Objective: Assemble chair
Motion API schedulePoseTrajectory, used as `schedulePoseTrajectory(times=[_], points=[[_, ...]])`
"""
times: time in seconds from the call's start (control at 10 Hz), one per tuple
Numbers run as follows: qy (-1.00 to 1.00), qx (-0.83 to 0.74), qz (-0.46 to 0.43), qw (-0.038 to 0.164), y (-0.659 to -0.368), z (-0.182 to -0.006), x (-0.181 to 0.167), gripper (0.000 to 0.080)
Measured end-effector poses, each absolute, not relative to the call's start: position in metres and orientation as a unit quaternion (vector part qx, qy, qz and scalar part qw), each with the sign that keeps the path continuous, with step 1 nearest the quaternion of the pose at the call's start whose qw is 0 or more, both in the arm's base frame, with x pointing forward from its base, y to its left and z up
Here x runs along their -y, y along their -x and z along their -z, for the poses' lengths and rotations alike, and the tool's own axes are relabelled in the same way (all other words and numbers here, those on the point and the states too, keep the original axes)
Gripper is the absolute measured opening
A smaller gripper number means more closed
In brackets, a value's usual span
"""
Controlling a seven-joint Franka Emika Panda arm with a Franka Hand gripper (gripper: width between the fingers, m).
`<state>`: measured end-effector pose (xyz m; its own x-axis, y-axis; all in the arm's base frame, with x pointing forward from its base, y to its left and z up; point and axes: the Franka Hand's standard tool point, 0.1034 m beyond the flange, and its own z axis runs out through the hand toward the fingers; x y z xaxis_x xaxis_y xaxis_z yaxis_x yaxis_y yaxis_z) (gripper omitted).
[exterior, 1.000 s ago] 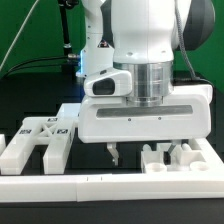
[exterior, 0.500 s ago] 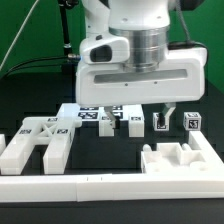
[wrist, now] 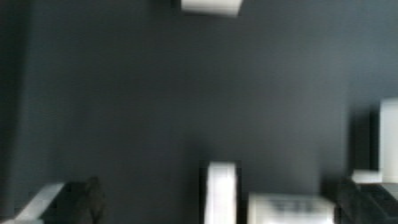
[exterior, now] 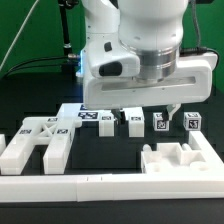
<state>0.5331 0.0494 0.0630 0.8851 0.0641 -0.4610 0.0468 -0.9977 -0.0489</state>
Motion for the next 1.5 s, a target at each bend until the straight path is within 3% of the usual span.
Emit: schedulePoseTrajectory(times=[0.3,0.5,0.7,0.9,1.5], points=[[0.926,0.031,-0.376,0.018,-0.486,-0.061,-0.051,0.0649],[0.901,0.032,-0.432,0.018,-0.49,-0.056,-0.051,0.0649],[0.9,0.03,-0.434,0.015,-0.491,-0.05,-0.052,0.0649],[0.895,0.018,-0.445,0.002,-0.47,-0.031,-0.06,0.0649],[0.889,0.01,-0.459,-0.002,-0.458,-0.022,-0.056,0.0649]])
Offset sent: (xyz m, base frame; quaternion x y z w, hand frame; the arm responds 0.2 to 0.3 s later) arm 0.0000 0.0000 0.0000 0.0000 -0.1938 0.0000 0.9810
